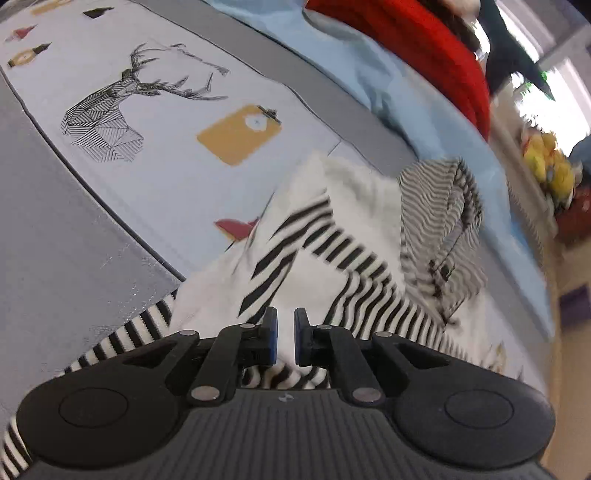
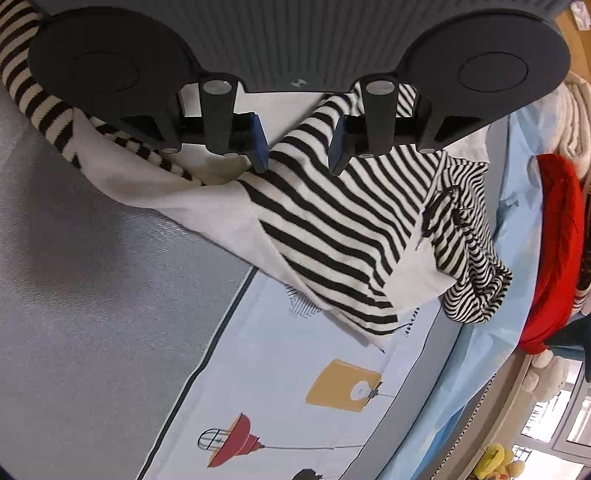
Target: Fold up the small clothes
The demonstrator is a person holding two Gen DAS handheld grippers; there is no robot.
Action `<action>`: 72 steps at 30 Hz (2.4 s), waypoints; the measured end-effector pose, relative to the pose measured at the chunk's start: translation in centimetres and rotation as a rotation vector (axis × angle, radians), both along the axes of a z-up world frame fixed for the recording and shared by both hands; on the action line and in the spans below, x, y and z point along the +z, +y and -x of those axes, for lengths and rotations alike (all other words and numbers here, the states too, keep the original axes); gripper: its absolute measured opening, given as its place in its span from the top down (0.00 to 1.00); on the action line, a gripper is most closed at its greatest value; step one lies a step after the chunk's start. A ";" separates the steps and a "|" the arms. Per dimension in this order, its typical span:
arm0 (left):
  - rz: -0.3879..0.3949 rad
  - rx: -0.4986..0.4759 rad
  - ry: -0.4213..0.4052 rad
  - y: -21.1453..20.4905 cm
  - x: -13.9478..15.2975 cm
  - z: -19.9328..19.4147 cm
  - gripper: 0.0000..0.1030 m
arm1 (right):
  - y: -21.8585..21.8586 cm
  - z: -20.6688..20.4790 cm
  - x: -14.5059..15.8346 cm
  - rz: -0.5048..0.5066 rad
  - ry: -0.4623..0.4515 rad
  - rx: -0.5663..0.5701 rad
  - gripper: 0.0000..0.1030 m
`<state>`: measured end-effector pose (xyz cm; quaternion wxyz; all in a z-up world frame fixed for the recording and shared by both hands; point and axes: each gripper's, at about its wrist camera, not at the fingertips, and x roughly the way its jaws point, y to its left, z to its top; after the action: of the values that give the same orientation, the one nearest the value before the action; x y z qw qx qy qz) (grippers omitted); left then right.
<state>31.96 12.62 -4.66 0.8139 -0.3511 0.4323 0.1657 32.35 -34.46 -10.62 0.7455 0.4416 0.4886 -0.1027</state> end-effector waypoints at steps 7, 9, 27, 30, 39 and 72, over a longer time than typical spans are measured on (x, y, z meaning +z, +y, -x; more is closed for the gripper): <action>-0.088 -0.192 -0.008 -0.7 -0.7 -3.9 0.70 | 0.9 -0.8 0.7 0.094 -0.051 0.025 0.64; -0.002 -0.167 0.101 0.4 -3.3 -3.8 0.71 | 0.9 -1.2 0.1 0.102 -0.038 0.026 0.64; 0.045 -0.203 0.187 0.4 -4.7 -3.0 0.69 | 1.5 -2.4 -2.3 0.115 0.025 0.017 0.59; -0.032 -0.241 0.154 -0.4 -3.4 -3.2 0.69 | 2.1 -2.7 -1.0 0.162 -0.016 0.058 0.58; -0.240 -0.323 -0.015 -3.4 -0.3 -3.4 0.38 | 5.4 -3.6 2.7 0.386 -0.168 0.242 0.58; -0.311 -0.411 -0.221 -3.5 3.2 -14.0 0.87 | -1.7 -2.3 6.1 0.312 -0.275 -0.005 0.97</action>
<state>46.01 9.07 -1.44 0.9167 -0.1429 0.3723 0.0224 34.68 -36.13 -4.55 0.8643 0.3319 0.3592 -0.1177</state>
